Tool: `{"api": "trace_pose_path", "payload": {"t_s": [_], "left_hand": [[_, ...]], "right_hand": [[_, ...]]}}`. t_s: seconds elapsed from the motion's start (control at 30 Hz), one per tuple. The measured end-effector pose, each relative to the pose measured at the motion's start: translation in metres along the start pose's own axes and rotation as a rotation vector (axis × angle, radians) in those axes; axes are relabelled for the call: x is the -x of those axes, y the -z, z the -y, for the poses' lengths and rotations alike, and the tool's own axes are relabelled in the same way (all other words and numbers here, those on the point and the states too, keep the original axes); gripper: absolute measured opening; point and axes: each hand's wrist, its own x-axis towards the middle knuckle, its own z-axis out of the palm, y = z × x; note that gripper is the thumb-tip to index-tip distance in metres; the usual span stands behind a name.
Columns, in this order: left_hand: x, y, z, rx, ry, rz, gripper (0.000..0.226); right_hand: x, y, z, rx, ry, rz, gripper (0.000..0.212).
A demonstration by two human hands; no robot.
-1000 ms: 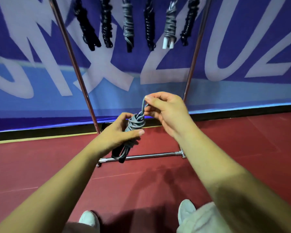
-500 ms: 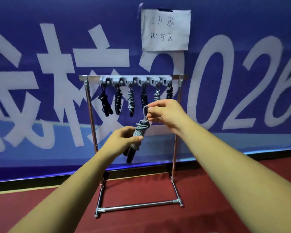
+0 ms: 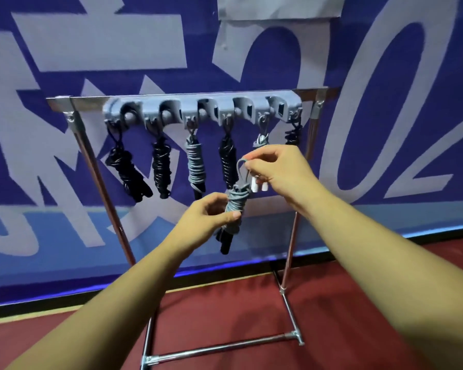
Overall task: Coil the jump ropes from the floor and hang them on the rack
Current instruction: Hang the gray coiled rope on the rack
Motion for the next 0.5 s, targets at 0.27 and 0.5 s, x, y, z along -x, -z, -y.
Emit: {"api": "trace_pose_path", "payload": {"t_s": [0.27, 0.5], "left_hand": [[-0.061, 0.014, -0.083, -0.03, 0.151, 0.009, 0.023], [-0.09, -0.009, -0.155, -0.069, 0.347, 0.047, 0.035]], "right_hand": [[-0.073, 0.021, 0.062, -0.083, -0.208, -0.02, 0.014], [-0.111, 0.073, 0.106, 0.022, -0.386, -0.078, 0.014]]}}
